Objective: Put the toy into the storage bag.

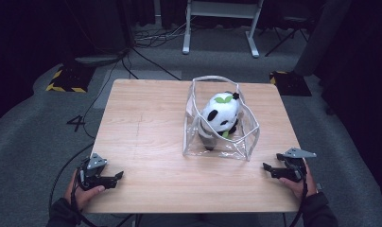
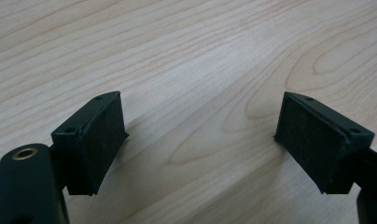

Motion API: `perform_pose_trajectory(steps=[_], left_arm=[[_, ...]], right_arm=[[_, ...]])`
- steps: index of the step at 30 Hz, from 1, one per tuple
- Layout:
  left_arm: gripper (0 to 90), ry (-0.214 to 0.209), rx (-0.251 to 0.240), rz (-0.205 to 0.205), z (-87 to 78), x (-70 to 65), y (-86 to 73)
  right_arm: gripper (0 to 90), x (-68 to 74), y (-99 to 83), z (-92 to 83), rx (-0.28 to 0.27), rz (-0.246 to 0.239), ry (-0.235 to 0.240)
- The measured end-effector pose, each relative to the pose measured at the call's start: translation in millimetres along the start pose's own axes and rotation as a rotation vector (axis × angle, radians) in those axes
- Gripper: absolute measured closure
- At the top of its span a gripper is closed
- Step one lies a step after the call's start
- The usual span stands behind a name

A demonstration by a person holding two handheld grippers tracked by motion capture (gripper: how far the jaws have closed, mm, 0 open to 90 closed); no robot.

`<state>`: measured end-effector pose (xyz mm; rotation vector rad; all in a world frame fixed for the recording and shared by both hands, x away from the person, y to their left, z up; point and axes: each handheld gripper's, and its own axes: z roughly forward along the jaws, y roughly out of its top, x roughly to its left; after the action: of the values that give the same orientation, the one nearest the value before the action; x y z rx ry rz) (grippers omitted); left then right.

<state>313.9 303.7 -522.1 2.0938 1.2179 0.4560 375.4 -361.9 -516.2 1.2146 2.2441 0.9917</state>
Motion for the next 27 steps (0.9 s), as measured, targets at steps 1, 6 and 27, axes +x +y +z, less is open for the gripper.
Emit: perform_pose_trajectory(steps=[1,6,27], left_arm=[[15.8,0.0,0.0,0.0,0.0,0.0,0.0],[15.7,0.014,-0.001,-0.021,-6.2,2.3,-6.8],[15.5,0.026,0.0,-0.031,-5.5,1.2,-6.1]], right_arm=[[20.9,0.0,0.0,0.0,0.0,0.0,0.0],[20.9,-0.1,0.0,0.0,0.0,0.0,0.0],[20.8,0.1,0.0,0.0,0.001,-0.001,-0.002]])
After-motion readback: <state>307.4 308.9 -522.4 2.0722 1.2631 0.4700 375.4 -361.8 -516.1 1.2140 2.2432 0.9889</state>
